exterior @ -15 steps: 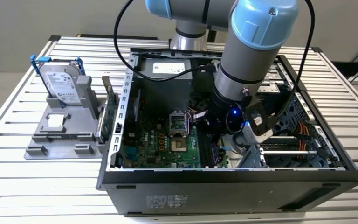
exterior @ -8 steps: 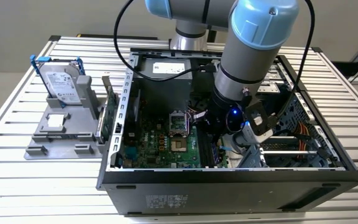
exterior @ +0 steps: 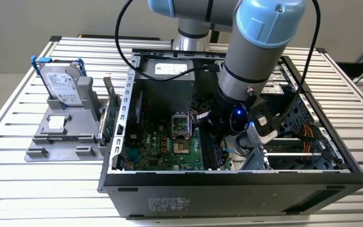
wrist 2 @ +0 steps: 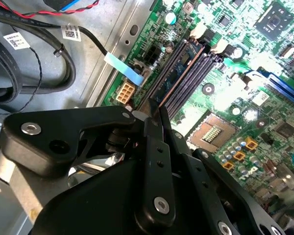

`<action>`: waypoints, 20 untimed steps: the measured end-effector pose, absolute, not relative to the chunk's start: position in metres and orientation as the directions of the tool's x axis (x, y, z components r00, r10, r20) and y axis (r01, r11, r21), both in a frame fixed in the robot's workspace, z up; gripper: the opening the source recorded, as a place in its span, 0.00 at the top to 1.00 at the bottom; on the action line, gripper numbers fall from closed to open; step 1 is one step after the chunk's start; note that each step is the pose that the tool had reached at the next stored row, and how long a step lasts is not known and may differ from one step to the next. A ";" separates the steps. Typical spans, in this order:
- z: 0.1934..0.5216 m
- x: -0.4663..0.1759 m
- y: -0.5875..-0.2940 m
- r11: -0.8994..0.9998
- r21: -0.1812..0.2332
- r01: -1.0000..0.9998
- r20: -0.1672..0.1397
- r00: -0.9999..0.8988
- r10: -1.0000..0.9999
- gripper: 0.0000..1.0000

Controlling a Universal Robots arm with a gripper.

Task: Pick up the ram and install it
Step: 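Insert the ram into the slot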

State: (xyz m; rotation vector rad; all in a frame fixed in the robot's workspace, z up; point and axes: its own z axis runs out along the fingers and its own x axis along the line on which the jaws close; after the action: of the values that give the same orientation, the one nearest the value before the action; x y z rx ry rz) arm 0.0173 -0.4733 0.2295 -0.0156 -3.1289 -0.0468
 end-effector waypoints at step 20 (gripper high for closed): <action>0.231 0.021 -0.473 0.998 0.060 0.023 0.003 -1.000 0.023 1.00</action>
State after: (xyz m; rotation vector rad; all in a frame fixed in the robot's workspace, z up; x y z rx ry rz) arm 0.0209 -0.4733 0.2309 -0.0365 -3.1373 -0.0939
